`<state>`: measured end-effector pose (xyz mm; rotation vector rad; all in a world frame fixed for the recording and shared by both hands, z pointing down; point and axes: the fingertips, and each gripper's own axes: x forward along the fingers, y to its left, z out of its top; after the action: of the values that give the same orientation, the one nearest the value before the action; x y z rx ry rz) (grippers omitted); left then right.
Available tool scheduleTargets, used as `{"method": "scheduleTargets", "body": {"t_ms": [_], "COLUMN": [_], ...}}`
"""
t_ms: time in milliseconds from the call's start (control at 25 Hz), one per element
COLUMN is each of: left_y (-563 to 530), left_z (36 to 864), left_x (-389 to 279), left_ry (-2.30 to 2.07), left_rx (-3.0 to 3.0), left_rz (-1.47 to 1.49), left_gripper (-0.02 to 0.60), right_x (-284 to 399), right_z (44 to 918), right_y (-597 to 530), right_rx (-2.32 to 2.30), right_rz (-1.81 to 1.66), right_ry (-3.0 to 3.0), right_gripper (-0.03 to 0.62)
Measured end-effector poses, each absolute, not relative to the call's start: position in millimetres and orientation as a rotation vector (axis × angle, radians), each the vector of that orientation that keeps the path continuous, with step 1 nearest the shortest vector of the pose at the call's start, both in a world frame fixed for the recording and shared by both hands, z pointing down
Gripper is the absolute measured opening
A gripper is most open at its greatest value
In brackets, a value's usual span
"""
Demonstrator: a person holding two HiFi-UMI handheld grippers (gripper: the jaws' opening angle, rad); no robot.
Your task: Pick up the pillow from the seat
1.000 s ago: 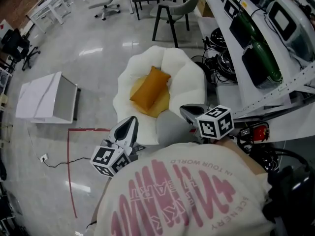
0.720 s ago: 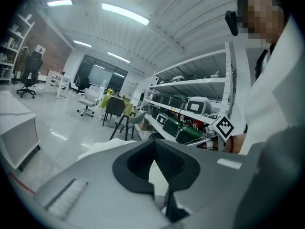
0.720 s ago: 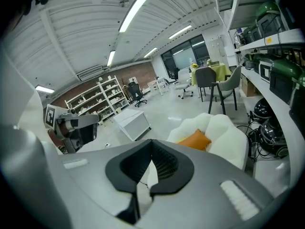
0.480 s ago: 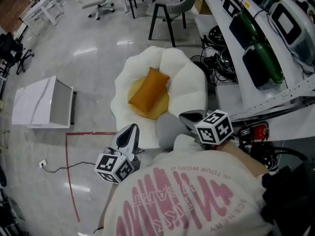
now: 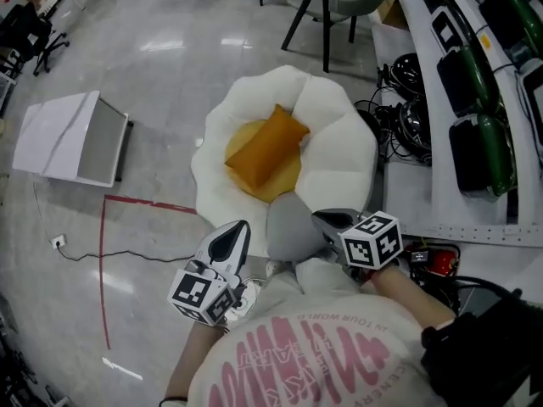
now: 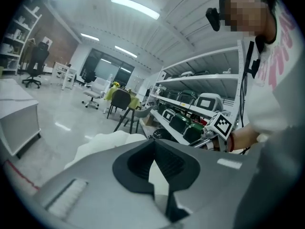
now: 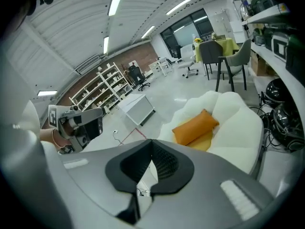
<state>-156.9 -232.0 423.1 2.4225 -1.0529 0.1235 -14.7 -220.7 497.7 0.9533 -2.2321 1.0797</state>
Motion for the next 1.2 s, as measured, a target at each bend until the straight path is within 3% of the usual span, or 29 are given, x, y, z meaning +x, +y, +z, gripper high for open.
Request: {"method": "scheduleTargets", "body": {"t_ms": [640, 1040, 1080, 1120, 1160, 1200], "left_y": [-300, -324, -320, -317, -315, -314], "left_z": [577, 688, 699, 711, 723, 736], "left_x": [-100, -121, -123, -125, -128, -130], "left_ry": [-1.106, -1.273, -1.265, -1.254, -1.243, -1.235], "left_rx": [2.067, 1.864, 1.849, 1.838, 1.828, 1.819], "left_rz": [0.202, 0.256, 0.282, 0.310, 0.335, 0.358], "left_gripper": [0.015, 0.017, 0.022, 0.128, 0.176, 0.172], "right_x": [13, 20, 20, 21, 22, 24], "right_z": [621, 736, 745, 754, 763, 771], "right_y": [-328, -350, -351, -353, -355, -359], "right_rx": [0.760, 0.718, 0.724, 0.732, 0.745, 0.762], "right_rz": [1.375, 1.524, 1.520, 1.505, 1.483, 1.462], "right_ry": [-2.275, -2.177, -2.171, -2.168, -2.166, -2.165], "right_gripper": [0.006, 0.006, 0.006, 0.006, 0.006, 0.006]}}
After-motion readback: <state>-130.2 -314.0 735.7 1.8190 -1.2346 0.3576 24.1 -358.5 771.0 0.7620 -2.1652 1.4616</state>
